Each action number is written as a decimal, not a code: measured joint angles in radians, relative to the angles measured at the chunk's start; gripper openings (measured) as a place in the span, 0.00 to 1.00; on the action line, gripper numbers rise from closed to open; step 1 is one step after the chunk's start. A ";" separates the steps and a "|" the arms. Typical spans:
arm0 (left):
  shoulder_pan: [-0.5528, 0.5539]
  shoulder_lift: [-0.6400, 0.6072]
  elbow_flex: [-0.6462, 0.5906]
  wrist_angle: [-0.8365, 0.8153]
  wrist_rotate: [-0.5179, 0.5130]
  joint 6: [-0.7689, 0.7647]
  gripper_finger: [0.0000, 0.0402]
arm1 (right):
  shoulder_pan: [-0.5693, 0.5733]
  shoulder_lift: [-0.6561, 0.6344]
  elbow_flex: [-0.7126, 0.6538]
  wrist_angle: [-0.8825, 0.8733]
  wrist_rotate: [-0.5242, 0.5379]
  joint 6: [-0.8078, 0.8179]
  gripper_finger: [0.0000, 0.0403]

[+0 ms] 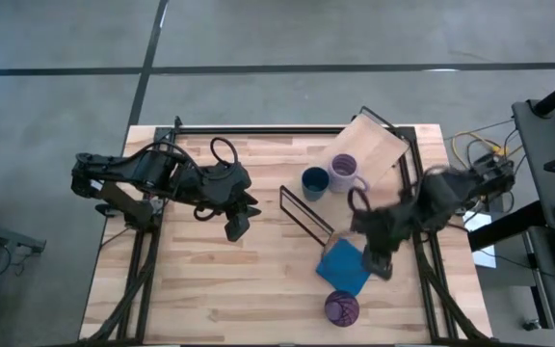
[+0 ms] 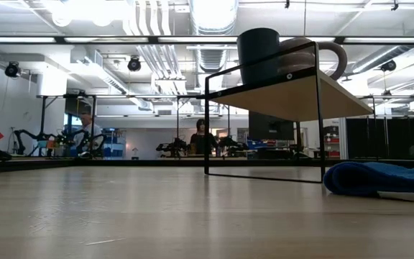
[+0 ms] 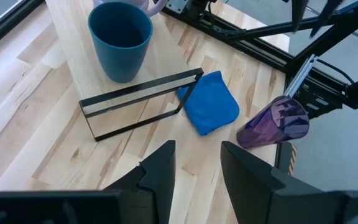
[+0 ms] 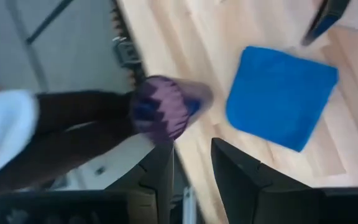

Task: Stack small to large cups/mugs on shelf
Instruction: Put the violet cup on the shelf

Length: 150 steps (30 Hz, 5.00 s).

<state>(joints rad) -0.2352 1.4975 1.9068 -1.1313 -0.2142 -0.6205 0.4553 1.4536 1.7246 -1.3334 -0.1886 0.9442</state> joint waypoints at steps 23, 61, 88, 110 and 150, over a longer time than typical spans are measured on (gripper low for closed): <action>0.000 0.000 -0.001 -0.002 0.008 0.035 0.28 | 0.176 0.338 -0.006 0.006 0.129 0.218 0.24; 0.000 0.000 -0.001 -0.003 0.029 0.035 0.28 | 0.176 0.364 -0.053 0.061 0.128 0.234 0.15; 0.000 0.000 -0.001 -0.003 0.026 0.029 0.28 | 0.189 0.353 0.128 -0.222 0.101 0.296 0.02; -0.001 0.000 -0.001 -0.002 0.039 0.025 0.28 | 0.206 0.033 -0.131 -0.238 0.234 0.539 0.02; -0.001 0.000 -0.001 -0.002 0.037 0.026 0.28 | 0.199 -0.212 0.083 -0.237 0.568 0.278 0.02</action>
<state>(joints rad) -0.2359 1.4975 1.9057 -1.1332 -0.1772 -0.5949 0.6541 1.2414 1.8072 -1.5701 0.3790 1.2224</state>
